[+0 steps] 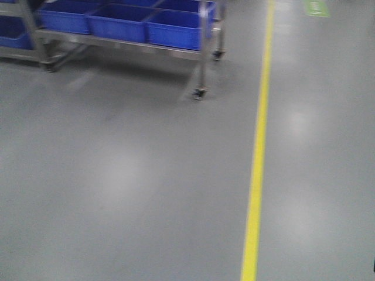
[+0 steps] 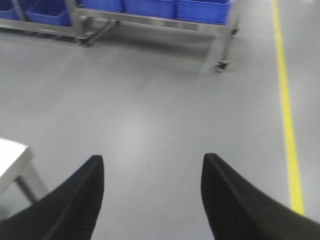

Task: Move and align brake pads A on conveyor
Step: 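Turn and drive up to the steel table with two brake pads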

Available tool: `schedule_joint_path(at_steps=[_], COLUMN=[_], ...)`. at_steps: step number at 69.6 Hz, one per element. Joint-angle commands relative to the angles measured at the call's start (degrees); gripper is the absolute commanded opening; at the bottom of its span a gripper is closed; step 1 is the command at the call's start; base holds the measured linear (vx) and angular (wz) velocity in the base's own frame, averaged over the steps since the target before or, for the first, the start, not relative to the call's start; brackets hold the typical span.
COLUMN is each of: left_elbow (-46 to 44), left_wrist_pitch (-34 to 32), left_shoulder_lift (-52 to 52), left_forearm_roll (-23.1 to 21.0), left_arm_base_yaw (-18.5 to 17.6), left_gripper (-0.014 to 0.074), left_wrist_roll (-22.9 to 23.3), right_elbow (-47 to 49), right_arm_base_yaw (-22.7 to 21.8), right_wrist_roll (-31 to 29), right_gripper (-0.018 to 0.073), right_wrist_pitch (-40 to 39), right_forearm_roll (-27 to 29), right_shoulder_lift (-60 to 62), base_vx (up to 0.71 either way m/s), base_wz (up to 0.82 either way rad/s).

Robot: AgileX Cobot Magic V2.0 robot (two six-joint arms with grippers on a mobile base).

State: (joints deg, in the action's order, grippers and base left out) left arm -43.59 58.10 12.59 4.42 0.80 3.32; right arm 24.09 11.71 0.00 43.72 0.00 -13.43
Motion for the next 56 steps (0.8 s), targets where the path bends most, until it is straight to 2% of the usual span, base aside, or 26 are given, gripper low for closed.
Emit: schedule_joint_path(at_steps=[1, 56], left_elbow=[-0.98, -0.98], left_wrist_pitch=[-4.38, -4.33], left_shoulder_lift=[1.08, 1.08], left_forearm_roll=[-0.08, -0.08], left_arm_base_yaw=[-0.22, -0.22], left_gripper=[0.0423, 0.0423], left_wrist_roll=[0.18, 0.18], right_elbow=[1.56, 1.56], right_arm_base_yaw=[-0.21, -0.21], right_wrist_roll=[0.0, 0.0], right_gripper=[0.0449, 0.0449], right_wrist_pitch=[-3.91, -3.91], right_forearm_roll=[0.0, 0.0], right_shoulder_lift=[-0.6, -0.6], base_vx=[0.31, 0.25], base_wz=[0.82, 0.9])
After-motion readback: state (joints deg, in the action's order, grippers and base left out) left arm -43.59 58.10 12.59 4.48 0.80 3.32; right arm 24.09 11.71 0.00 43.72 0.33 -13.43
